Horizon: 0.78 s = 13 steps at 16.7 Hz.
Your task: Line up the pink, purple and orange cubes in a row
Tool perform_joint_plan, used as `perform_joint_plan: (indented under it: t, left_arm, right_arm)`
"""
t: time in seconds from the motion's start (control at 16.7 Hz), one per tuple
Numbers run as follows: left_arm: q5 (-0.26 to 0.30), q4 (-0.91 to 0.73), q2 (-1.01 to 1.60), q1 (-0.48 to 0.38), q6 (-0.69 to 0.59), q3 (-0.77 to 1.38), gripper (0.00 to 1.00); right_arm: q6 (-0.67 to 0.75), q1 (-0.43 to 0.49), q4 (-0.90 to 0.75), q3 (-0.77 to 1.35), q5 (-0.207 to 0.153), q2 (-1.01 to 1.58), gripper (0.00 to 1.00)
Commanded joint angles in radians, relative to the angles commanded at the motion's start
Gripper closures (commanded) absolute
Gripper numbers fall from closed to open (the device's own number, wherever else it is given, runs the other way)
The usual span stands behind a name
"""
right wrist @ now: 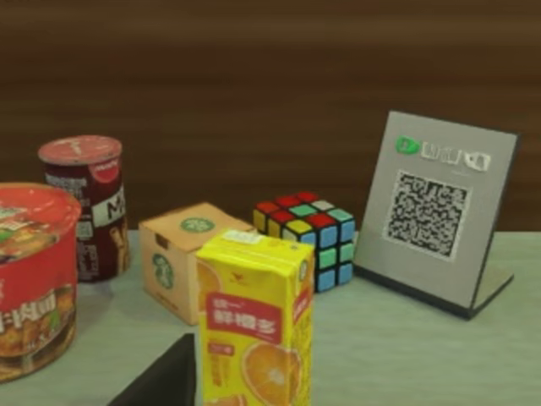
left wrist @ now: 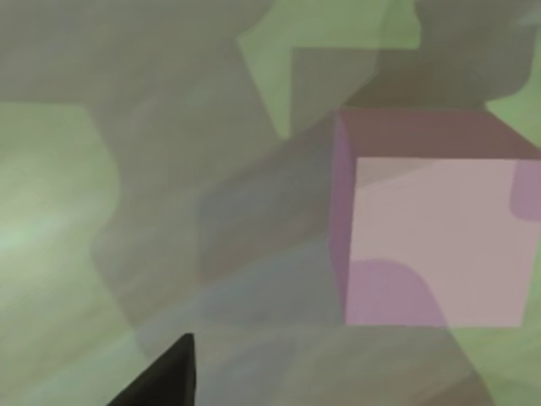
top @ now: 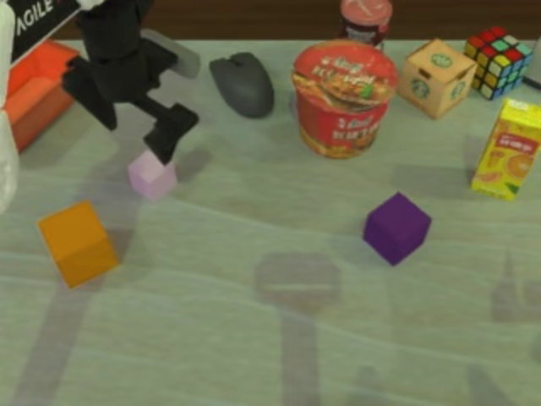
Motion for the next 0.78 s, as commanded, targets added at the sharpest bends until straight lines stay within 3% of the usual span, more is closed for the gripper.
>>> perform_joint_plan:
  t: [0.18,0.54,0.78]
  left_arm:
    - [-0.001,0.040,0.008,0.002,-0.001,-0.036,0.00]
    - [0.000,0.273,0.061,0.005,0.002,-0.207,0.00]
    - [0.000,0.304,0.071,0.005,0.003,-0.234,0.00]
  right_arm:
    - [0.000,0.000,0.000,0.000,0.000,0.000,0.00]
    - [0.000,0.000,0.000,0.000,0.000,0.000,0.00]
    - [0.000,0.000,0.000,0.000,0.000,0.000,0.00]
